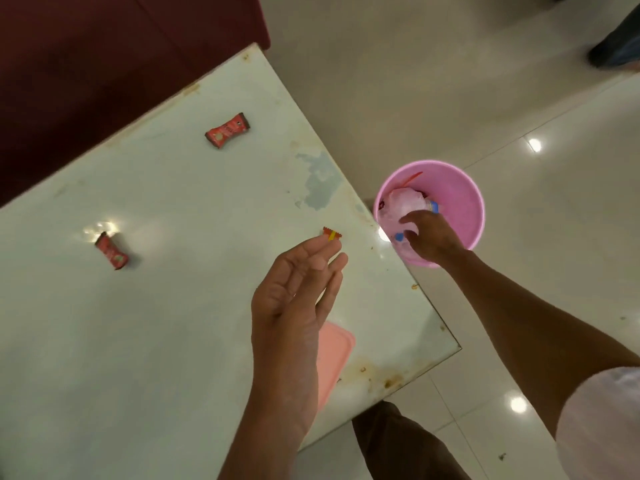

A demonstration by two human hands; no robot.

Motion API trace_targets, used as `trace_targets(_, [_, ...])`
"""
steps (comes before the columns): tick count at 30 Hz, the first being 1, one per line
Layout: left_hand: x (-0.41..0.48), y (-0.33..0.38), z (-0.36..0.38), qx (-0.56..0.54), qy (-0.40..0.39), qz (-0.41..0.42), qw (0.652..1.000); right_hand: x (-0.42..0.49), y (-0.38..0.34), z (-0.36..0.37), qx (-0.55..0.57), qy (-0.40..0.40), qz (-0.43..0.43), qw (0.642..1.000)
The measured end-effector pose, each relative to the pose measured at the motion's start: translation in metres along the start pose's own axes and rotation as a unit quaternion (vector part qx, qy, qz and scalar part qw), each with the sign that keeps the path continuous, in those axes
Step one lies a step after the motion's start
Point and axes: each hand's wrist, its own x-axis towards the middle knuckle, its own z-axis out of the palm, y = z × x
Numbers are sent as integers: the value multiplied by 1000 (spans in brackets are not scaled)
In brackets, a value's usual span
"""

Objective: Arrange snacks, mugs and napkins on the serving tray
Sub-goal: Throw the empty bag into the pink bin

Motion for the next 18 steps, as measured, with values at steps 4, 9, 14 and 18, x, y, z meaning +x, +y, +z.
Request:
trace_targets(4, [-28, 14, -35, 42, 66, 74, 994, -40, -46, -46, 22, 118, -44, 992])
trace_targets(9, [-69, 36, -95, 111, 127, 148, 974, -131, -121, -92, 0, 182, -139, 973])
trace_targets(14, [-118, 55, -174, 393, 138, 217, 883, -229, -215, -74, -83, 156, -203, 963])
trace_targets(18, [-164, 61, -247, 520, 186, 203, 809, -290, -294, -24, -104, 106, -254, 956])
